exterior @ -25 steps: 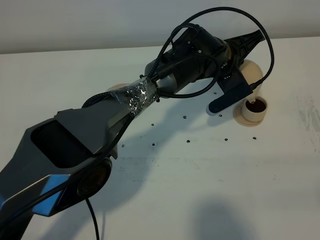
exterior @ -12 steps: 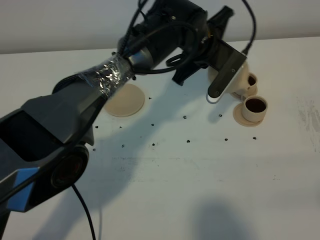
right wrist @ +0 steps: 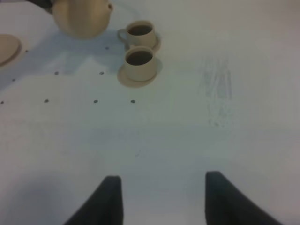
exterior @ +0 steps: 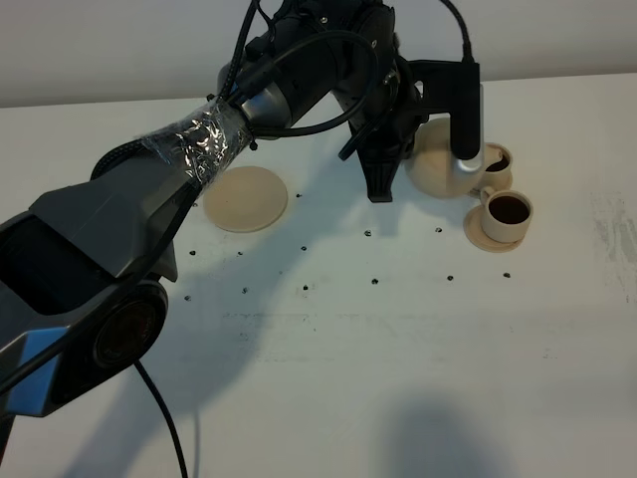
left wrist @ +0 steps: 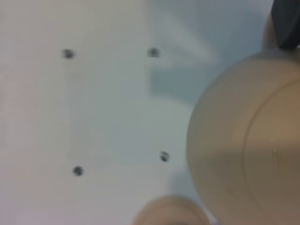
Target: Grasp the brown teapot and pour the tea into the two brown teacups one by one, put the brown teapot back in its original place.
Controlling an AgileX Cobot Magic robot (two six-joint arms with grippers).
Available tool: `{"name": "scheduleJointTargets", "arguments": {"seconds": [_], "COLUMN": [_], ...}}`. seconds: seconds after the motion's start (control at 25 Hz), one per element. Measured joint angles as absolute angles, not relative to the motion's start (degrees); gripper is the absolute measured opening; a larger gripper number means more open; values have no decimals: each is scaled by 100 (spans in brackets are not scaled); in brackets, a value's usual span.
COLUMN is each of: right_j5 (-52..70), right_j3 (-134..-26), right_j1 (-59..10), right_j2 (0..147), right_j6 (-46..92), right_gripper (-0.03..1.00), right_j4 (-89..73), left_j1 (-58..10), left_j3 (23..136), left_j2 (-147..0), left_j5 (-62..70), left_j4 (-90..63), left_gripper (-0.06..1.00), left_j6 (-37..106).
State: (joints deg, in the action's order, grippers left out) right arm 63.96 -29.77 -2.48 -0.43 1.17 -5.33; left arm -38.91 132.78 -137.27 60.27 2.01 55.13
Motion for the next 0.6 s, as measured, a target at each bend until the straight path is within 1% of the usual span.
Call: {"name": "scheduleJointTargets", "arguments": {"seconds": [0.28,0.6], "right_j5": [6396,6396], "right_j3": [-2977,-2977], "right_j1": [-248,-248], "right_j2": [-43,-43], "right_j6": [117,117], "right_gripper": [40,40], "right_j4": [-533,-533], "left_j1": [-3891,-3891], "left_j3": [13278,13278], "left_j2": [-13727,-13813], "left_j5": [6748,6762], "left_j4": [196,98], "left_gripper": [9,9], "left_j6": [4839,3597]}}
